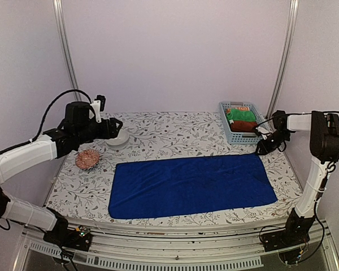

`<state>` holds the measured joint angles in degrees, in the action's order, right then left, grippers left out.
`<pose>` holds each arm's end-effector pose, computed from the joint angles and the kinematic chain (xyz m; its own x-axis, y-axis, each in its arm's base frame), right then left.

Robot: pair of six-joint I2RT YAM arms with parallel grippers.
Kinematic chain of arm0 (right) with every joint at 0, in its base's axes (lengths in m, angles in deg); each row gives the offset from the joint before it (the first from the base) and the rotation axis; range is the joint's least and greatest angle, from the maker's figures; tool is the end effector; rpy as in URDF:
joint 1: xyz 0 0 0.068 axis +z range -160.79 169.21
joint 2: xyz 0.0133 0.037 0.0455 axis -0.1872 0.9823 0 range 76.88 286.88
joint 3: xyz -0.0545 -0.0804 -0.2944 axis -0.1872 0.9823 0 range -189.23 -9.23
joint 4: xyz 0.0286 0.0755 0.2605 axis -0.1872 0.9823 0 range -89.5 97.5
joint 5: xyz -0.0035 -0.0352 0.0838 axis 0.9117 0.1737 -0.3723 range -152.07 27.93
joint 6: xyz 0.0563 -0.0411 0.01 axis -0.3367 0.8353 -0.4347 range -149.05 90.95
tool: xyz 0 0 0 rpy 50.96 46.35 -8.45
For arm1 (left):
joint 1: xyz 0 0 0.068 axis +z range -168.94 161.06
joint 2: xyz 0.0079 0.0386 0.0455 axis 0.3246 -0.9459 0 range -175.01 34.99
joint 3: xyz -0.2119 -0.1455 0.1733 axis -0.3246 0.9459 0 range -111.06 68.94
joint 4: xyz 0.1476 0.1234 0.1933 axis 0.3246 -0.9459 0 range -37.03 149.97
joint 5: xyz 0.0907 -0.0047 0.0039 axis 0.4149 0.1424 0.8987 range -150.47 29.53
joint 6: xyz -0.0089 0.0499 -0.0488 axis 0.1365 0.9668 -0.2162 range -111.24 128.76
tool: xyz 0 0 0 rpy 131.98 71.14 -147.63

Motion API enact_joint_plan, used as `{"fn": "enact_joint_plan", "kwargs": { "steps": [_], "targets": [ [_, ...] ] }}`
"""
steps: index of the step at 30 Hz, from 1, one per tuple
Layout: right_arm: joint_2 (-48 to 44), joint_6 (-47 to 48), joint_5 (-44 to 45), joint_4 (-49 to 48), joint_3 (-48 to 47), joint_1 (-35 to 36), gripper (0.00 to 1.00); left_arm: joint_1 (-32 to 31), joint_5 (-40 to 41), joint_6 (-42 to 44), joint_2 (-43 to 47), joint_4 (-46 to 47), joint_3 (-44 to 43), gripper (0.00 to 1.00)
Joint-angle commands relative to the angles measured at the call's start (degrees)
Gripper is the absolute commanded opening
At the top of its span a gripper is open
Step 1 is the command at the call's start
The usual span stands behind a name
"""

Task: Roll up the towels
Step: Pick up the towel from the center of the board.

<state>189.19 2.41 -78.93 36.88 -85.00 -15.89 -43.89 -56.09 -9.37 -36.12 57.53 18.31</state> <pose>0.4147 -0.0203 0.1649 -0.8124 -0.4289 -0.3951 -0.4967 0.8639 0.0833 0.2783 -0.1246 0.3146 -0.4466 -0.1345 -0.8846 0.2293 0.9384 -0.2584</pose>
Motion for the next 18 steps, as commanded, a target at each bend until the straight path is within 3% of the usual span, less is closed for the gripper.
{"fn": "enact_joint_plan", "kwargs": {
  "steps": [1,5,18],
  "targets": [
    [2.08,-0.97,-1.24,-2.98,-2.66,-0.08,0.3,0.89,-10.58,2.04,-3.75,-2.12,-2.56,0.57],
    [3.79,-0.83,-1.98,-2.11,-4.82,-0.08,0.29,1.35,-15.09,-0.01,-6.24,-3.38,-3.15,0.49],
    [6.81,-0.17,-4.13,-1.96,-5.23,-0.08,0.22,1.39,-17.45,-1.01,-8.17,-3.53,-2.76,0.5]
  ]
}}
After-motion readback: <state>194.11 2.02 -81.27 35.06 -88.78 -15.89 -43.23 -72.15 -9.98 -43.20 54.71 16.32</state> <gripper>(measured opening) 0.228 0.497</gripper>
